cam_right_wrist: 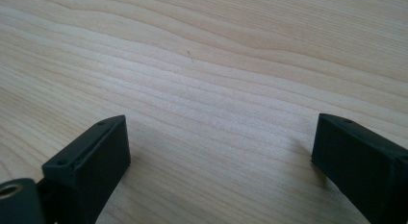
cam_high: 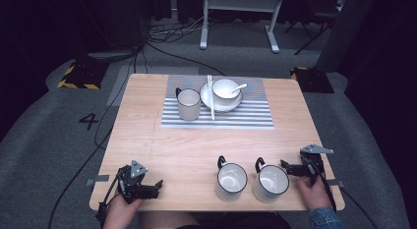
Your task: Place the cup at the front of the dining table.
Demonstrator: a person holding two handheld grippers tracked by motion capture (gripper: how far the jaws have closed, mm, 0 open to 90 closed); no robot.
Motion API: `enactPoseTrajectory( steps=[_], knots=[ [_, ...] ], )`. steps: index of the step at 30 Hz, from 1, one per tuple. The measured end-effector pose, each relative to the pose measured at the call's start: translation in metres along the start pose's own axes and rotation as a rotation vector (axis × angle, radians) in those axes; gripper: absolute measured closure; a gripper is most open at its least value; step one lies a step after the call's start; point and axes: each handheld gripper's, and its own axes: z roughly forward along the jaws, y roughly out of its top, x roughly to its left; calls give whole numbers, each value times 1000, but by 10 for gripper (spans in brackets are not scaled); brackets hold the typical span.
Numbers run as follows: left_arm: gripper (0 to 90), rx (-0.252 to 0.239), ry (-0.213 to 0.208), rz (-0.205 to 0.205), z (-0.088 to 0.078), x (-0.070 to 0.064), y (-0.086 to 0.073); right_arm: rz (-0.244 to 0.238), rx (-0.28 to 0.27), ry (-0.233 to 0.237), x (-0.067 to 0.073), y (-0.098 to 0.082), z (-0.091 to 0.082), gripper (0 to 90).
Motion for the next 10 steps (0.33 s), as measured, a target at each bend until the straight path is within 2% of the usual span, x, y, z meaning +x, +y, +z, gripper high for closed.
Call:
enactPoseTrajectory(
  steps=[10],
  knots=[
    [0, -6, 4, -3, 0, 0, 0, 0, 0, 0, 0, 0, 0, 63]
  ],
)
